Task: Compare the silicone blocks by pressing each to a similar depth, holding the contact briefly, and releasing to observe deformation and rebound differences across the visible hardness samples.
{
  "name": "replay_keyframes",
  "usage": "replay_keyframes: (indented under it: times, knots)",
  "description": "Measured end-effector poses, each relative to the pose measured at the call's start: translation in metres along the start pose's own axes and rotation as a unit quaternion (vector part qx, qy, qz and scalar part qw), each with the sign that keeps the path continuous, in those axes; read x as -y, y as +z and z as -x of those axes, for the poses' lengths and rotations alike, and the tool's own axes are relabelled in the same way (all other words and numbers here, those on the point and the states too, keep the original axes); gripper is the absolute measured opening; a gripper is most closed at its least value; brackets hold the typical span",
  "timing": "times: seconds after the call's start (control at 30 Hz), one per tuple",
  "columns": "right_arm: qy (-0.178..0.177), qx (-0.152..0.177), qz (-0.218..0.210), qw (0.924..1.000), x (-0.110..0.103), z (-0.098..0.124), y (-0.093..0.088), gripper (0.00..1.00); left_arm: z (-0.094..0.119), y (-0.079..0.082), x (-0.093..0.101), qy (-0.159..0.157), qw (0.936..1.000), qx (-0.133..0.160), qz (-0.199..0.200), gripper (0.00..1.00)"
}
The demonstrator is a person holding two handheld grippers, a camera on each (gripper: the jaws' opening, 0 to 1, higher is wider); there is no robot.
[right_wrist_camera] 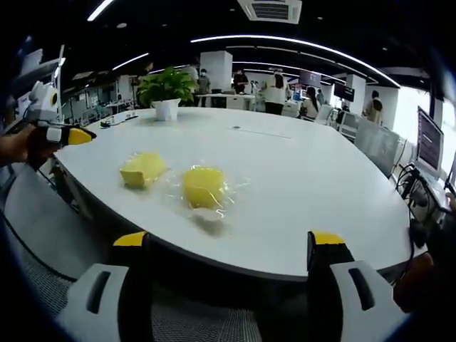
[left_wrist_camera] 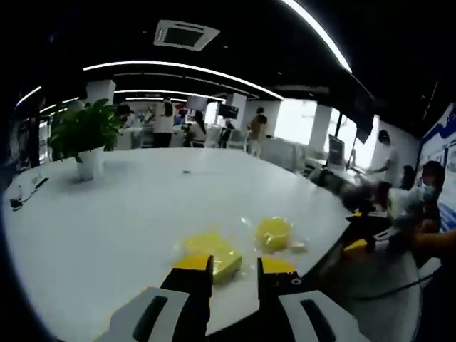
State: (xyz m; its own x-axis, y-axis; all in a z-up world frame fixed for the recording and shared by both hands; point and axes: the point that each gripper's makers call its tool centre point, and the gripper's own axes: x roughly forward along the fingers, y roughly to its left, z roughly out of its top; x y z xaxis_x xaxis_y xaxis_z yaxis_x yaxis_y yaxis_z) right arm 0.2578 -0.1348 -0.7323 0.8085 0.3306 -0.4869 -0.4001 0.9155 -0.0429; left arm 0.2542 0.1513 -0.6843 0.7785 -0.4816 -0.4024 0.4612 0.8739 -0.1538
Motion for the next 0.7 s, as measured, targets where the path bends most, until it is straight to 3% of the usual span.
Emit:
replay_keyframes:
  times: [0.2,0.3,0.5,0.7]
  knots:
    - [0.003,0.0,0.002,1.0,-0.001,0.0,0.0,0.85,0.014,-0.01,-0.003,0.029,0.9993,0.006,-0.021,0.32]
    - [0.003,0.001,0.001,1.0,-0.001,0.0,0.0,0.86,0.015,-0.02,-0.005,0.037,0.9992,-0.001,-0.011,0.44]
    - [0.004,0.001,0.001,1.0,-0.001,0.0,-0.001,0.87,0.016,-0.031,-0.007,0.047,0.9988,0.008,-0.01,0.8]
    - [0.011,0.002,0.002,0.9999,-0.004,0.0,-0.001,0.92,0.016,-0.037,-0.016,0.068,0.9976,0.013,0.01,0.91]
